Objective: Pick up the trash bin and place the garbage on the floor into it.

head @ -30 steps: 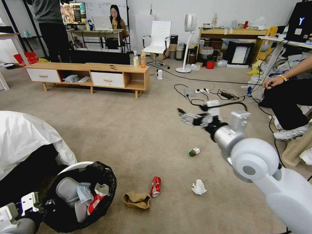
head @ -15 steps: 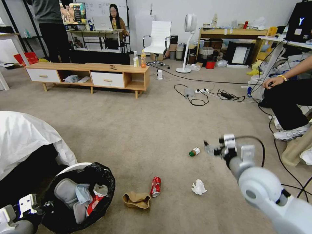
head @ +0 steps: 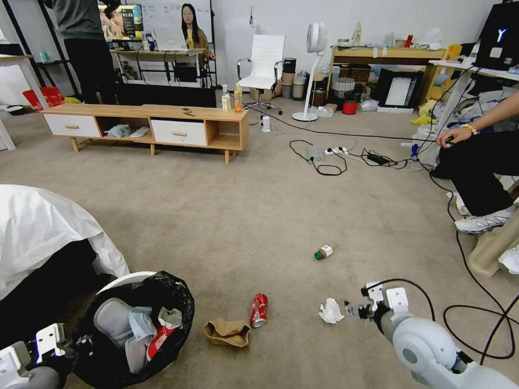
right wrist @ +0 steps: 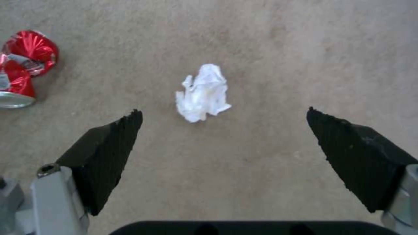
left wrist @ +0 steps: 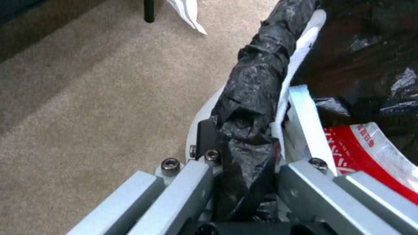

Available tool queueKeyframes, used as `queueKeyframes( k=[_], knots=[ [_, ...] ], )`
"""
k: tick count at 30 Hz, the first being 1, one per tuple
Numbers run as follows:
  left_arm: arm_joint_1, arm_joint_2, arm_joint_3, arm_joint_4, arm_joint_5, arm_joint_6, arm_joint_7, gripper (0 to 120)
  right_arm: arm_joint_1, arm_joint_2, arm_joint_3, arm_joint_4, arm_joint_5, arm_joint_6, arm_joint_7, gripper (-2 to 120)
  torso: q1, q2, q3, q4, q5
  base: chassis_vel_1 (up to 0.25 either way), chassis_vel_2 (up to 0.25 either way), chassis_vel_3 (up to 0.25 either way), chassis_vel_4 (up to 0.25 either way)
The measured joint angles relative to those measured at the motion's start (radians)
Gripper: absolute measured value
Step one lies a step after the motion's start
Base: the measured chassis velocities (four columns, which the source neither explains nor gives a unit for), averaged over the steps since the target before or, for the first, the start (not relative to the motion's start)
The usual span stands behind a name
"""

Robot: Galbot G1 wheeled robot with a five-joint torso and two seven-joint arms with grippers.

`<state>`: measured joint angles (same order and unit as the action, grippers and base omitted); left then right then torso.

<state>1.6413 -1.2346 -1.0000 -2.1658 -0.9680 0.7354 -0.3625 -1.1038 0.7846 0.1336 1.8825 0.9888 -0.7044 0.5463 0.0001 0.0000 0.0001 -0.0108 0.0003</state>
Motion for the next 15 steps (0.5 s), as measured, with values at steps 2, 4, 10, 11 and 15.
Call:
queueKeyframes(
  k=[2,4,10,11,15],
  knots=[
    [0.001,-0.004,0.002,0.0,0.003,0.0,0.002,1,0.013,0.013,-0.008,-0.017,0.001,-0.008,-0.008,97,0.0,0.0,0.0,0.0001,-0.0007,0.0,0.0,0.0,0.0],
    [0.003,-0.011,0.005,0.0,0.01,0.0,0.005,1,0.034,0.039,-0.028,-0.056,-0.009,-0.009,-0.027,97,0.0,0.0,0.0,-0.0001,-0.0002,0.0,0.0,0.0,0.0],
    [0.009,-0.02,0.006,0.0,0.017,0.0,0.009,1,0.068,0.078,-0.053,-0.132,-0.04,0.014,-0.063,97,0.0,0.0,0.0,-0.0001,-0.0003,0.0,0.0,0.0,0.0],
    [0.009,-0.02,0.006,0.0,0.017,0.0,0.009,1,0.068,0.078,-0.053,-0.132,-0.04,0.014,-0.063,97,0.0,0.0,0.0,-0.0001,-0.0003,0.0,0.0,0.0,0.0],
    [0.009,-0.025,0.006,0.0,0.022,0.0,0.009,1,0.1,0.104,-0.069,-0.223,-0.062,0.033,-0.09,97,0.0,0.0,0.0,-0.0001,-0.0003,0.0,0.0,0.0,0.0]
  ],
)
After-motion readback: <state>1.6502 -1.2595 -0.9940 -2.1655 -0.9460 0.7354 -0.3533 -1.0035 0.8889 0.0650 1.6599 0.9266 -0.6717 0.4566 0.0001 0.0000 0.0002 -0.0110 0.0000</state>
